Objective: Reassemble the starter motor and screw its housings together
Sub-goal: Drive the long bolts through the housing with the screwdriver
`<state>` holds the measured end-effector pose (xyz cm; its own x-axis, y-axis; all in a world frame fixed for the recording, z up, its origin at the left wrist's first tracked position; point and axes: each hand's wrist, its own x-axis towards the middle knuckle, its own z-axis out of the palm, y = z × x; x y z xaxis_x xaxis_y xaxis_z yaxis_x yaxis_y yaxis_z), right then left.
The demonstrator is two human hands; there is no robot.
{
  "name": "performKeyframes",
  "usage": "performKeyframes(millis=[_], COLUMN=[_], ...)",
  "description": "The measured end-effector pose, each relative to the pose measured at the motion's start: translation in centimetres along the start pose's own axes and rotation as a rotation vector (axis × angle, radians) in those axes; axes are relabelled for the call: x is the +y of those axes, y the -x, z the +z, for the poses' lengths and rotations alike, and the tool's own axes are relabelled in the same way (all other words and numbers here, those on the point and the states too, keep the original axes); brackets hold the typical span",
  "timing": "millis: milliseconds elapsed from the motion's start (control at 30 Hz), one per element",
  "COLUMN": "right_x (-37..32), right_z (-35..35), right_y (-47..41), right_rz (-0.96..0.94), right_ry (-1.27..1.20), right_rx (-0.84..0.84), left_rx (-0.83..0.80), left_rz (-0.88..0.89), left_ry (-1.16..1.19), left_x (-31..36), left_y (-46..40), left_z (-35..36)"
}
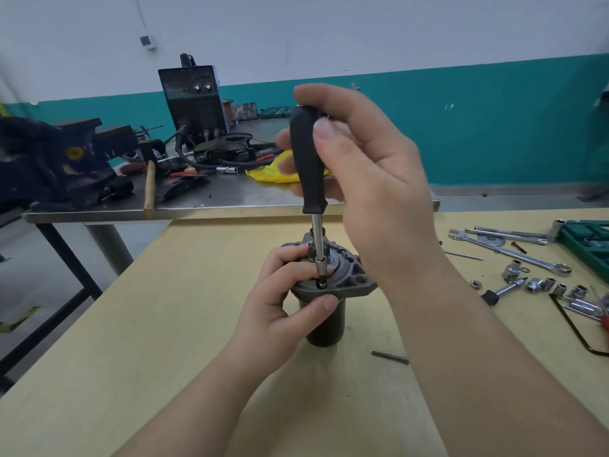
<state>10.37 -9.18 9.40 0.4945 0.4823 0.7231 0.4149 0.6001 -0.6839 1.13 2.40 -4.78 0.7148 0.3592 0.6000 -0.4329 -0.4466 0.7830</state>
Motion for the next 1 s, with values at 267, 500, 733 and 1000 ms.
performKeyframes(millis=[267,500,733,1000], right_x=[0.3,0.0,-0.4,-0.1], right_z=[0.4,0.0,-0.3,0.4], right_y=[0.3,-0.1,0.2,0.1], right_rz=[-0.235,0.01,-0.007,-0.012], right_ry=[0.509,0.1,0.116,0.163], right_rx=[0.167,0.032,0.034,0.075], left_rx=[-0.008,-0.003,0.001,0.001], left_rz=[-0.011,0.002,-0.008,-0.017], left_ry=[0.002,-0.006,0.012,0.013], left_x=[-0.2,0.1,0.0,0.0], left_y=[0.0,0.1,0.2,0.1], left_z=[-0.1,-0.1,0.0,0.0])
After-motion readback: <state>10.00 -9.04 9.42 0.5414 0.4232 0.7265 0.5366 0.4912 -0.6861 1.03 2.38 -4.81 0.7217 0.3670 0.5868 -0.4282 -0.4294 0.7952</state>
